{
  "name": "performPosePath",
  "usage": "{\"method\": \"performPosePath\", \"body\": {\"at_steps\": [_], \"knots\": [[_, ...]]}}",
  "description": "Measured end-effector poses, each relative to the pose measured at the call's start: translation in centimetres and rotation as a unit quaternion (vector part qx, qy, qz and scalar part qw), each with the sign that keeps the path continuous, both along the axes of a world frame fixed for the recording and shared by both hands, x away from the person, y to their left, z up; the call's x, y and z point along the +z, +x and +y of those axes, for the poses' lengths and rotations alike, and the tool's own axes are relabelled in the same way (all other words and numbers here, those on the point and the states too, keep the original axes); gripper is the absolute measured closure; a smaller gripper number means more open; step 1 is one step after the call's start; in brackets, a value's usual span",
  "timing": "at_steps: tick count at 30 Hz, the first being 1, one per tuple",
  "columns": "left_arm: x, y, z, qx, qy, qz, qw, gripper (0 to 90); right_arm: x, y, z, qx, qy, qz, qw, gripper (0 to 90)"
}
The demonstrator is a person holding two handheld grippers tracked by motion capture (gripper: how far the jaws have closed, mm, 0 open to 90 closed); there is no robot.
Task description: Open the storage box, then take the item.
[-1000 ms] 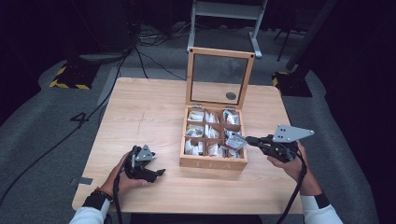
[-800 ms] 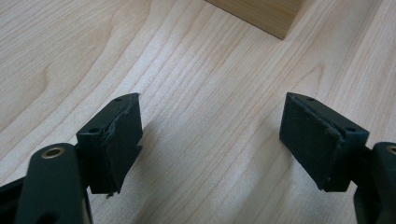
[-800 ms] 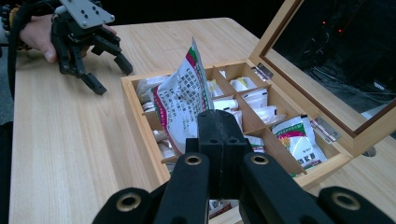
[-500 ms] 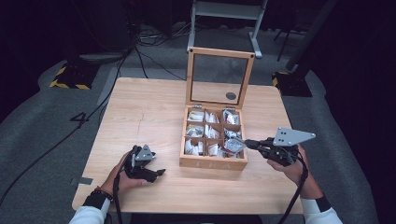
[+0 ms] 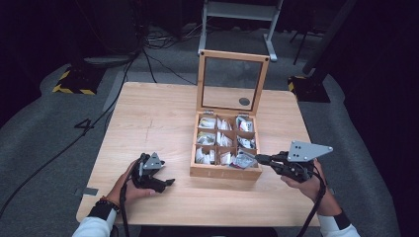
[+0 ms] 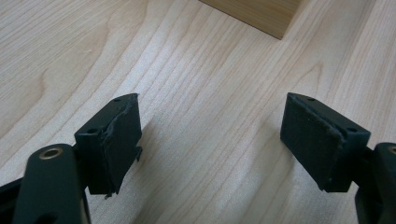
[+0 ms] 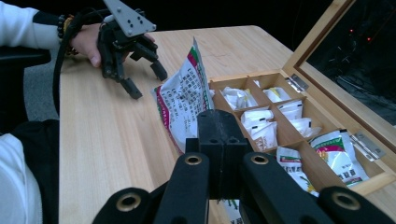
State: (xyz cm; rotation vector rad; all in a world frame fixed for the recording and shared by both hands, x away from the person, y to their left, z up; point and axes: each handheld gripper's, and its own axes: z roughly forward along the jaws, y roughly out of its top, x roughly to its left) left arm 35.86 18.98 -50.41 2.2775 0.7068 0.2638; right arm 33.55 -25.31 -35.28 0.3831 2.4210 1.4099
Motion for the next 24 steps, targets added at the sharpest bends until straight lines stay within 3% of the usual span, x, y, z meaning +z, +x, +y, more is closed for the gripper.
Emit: {"method": "performPosePath", "body": {"at_steps": [24], "knots": [[0.0,-0.1,0.0,0.003,0.0,0.0,1.0,21.0,-2.1,-2.3,1.3,0.039,-0.025,0.026,0.9986,90.0]]}}
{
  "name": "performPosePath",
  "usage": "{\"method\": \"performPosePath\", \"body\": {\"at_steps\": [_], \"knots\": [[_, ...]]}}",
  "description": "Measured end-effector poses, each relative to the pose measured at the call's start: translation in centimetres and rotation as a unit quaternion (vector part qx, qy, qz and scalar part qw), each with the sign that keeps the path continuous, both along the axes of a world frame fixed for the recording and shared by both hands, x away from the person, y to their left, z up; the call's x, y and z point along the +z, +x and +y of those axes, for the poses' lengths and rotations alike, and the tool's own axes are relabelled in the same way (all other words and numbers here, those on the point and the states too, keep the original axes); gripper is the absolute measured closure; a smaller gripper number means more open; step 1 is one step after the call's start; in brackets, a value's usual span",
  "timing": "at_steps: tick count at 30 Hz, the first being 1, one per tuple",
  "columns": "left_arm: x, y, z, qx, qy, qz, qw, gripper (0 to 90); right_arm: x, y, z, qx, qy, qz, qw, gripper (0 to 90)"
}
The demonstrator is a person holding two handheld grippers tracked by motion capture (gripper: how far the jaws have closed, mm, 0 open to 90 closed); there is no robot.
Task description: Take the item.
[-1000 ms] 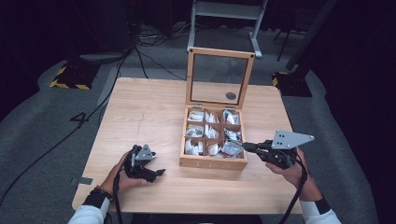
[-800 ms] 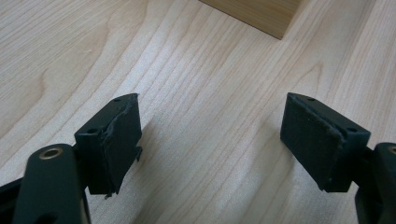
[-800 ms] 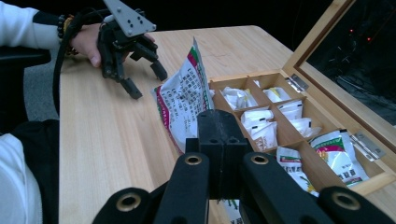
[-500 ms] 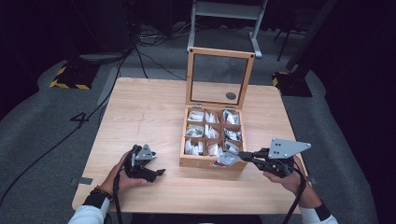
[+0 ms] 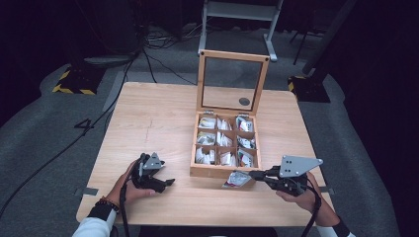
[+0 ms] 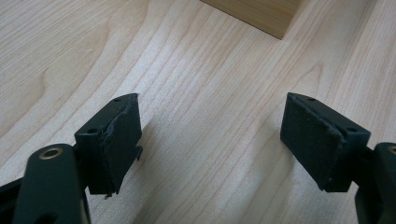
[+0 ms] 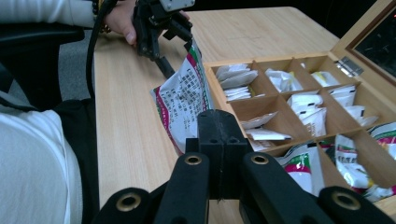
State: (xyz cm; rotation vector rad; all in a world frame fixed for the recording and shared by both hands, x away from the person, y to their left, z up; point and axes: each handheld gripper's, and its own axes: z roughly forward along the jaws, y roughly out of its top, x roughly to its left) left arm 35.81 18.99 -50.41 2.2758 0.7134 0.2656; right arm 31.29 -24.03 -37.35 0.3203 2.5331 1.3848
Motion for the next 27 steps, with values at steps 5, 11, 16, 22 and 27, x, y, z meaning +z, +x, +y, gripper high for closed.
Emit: {"method": "performPosePath", "body": {"at_steps": [5,11,16,22,27], "knots": [[0.0,0.0,0.0,-0.002,0.0,0.0,1.0,20.9,-1.1,-0.3,0.4,0.01,-0.014,0.011,0.9998,90.0],[0.0,0.0,0.0,0.001,0.001,-0.001,1.0,21.0,-2.4,-0.6,0.8,0.016,-0.03,0.027,0.9991,90.0],[0.0,0.0,0.0,0.001,0.001,-0.001,1.0,21.0,-3.4,-0.8,1.1,0.019,-0.042,0.041,0.9981,90.0],[0.0,0.0,0.0,0.001,0.0,0.0,1.0,21.0,-4.4,-0.8,1.2,0.021,-0.048,0.062,0.9967,90.0],[0.0,0.0,0.0,0.001,0.0,0.0,1.0,21.0,-5.3,-0.8,1.4,0.023,-0.063,0.077,0.9947,90.0]]}}
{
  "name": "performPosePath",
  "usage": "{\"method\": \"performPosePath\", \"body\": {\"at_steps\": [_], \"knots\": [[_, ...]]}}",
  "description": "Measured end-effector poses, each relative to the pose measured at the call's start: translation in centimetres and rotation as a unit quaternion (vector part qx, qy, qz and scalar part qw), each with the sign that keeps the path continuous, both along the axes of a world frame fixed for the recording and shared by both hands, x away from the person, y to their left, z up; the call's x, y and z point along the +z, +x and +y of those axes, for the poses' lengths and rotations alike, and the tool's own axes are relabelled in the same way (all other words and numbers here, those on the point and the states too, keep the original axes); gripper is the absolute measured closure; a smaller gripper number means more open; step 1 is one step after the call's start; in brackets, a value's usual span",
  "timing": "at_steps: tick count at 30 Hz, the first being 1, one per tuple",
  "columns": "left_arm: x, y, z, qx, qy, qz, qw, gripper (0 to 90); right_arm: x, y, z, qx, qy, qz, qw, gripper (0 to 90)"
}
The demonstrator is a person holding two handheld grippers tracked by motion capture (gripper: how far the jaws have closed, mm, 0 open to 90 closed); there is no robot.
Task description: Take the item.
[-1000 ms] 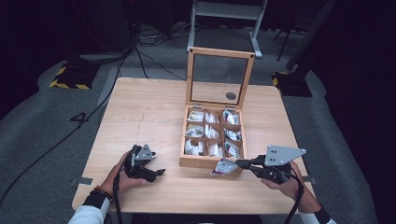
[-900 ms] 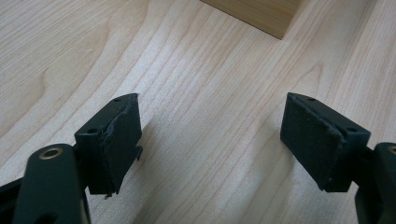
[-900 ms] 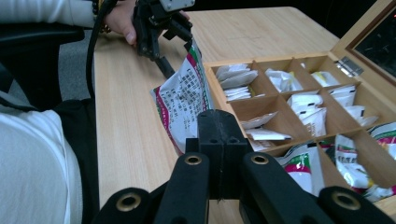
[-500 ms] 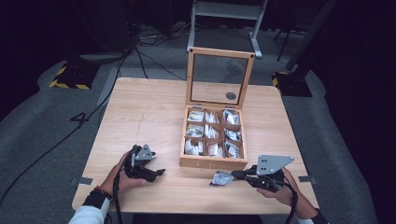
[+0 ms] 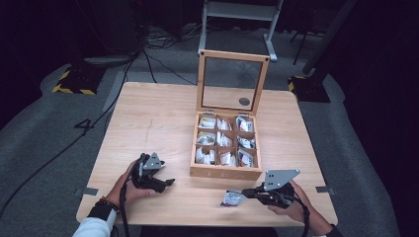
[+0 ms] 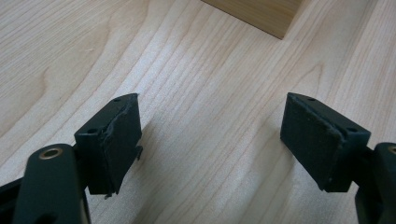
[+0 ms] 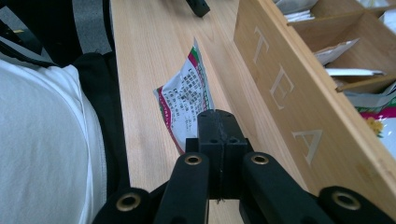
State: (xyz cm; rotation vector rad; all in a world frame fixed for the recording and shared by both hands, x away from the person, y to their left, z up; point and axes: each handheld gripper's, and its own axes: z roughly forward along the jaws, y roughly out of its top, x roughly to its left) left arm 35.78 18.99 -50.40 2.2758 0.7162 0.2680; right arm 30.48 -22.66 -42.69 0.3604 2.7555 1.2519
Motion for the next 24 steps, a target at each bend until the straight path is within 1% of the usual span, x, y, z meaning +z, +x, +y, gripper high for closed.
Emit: {"method": "performPosePath", "body": {"at_steps": [7,9,14,17,22,24], "knots": [[0.0,0.0,0.0,0.0,0.0,0.0,1.0,21.0,-0.9,0.6,0.2,-0.012,-0.012,0.011,0.9998,90.0],[0.0,0.0,0.0,-0.001,0.0,0.0,1.0,20.9,-1.2,0.9,0.3,-0.021,-0.015,0.012,0.9996,90.0],[0.0,0.0,0.0,0.0,0.0,0.0,1.0,21.0,-1.8,1.9,0.0,-0.046,-0.015,0.02,0.9986,90.0],[0.0,0.0,0.0,-0.001,0.0,0.0,1.0,20.9,-2.2,2.4,0.0,-0.054,-0.024,0.024,0.998,90.0],[0.0,0.0,0.0,0.0,0.0,0.0,1.0,20.9,-2.8,2.8,0.4,-0.064,-0.038,0.021,0.997,89.8],[0.0,0.0,0.0,0.0,0.0,0.001,1.0,21.0,-3.0,2.8,0.5,-0.069,-0.046,0.02,0.9963,87.7]]}}
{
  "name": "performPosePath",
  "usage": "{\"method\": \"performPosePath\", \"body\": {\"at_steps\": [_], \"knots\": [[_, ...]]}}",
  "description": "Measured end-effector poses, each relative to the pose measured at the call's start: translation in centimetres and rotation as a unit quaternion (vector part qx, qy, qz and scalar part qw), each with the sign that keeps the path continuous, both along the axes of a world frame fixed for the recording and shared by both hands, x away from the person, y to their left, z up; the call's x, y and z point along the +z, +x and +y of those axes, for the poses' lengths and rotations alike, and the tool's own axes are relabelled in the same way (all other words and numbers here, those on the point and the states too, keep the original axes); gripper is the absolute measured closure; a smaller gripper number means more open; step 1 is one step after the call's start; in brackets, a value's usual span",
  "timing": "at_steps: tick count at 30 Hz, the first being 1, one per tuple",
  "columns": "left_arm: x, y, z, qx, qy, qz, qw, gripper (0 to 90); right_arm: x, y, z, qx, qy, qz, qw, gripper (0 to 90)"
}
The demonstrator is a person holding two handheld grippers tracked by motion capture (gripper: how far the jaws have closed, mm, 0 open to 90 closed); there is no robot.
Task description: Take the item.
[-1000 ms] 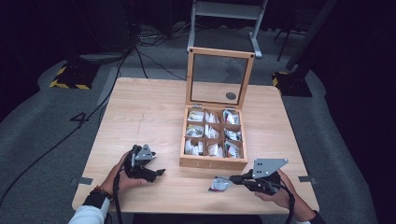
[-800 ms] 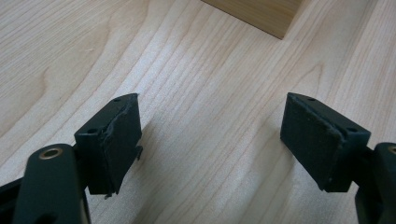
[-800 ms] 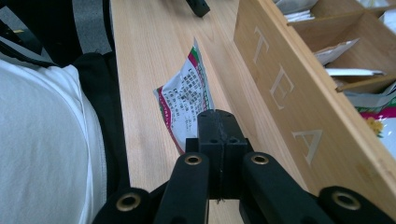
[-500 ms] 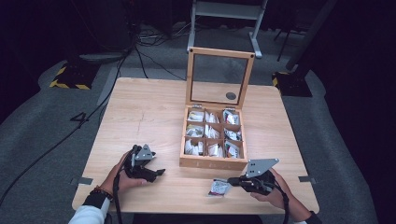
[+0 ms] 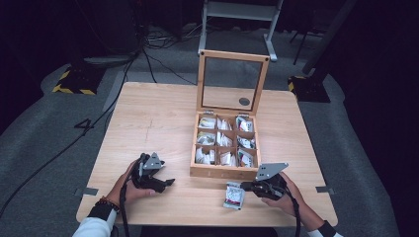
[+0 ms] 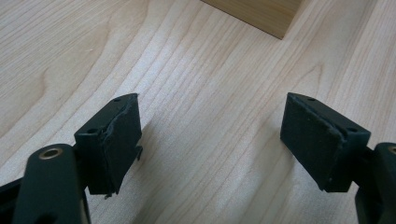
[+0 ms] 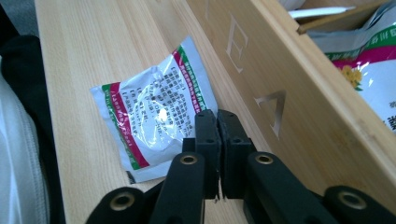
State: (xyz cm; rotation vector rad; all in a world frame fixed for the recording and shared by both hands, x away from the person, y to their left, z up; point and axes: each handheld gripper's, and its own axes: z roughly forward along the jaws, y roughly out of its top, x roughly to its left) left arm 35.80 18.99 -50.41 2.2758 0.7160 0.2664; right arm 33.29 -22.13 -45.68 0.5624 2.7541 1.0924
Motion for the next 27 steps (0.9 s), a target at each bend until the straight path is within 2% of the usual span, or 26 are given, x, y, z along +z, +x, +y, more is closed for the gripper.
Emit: {"method": "performPosePath", "body": {"at_steps": [9,14,17,24,27], "knots": [[0.0,0.0,0.0,0.0,0.0,0.0,1.0,20.9,-0.5,0.0,0.3,0.002,-0.01,-0.002,0.9999,85.5],[0.0,0.0,0.0,0.0,0.0,0.0,1.0,20.9,-0.4,0.0,0.1,-0.002,-0.006,-0.006,1.0,78.9],[0.0,0.0,0.0,0.0,0.0,0.0,1.0,20.9,-0.2,0.0,0.0,-0.002,-0.003,-0.009,1.0,73.8],[0.0,0.0,0.0,0.0,0.0,0.0,1.0,20.9,0.9,-0.1,-0.6,-0.003,0.022,-0.019,0.9996,66.9],[0.0,0.0,0.0,0.0,0.0,0.0,1.0,20.9,1.3,-0.2,-0.8,-0.001,0.024,-0.027,0.9994,65.7]]}}
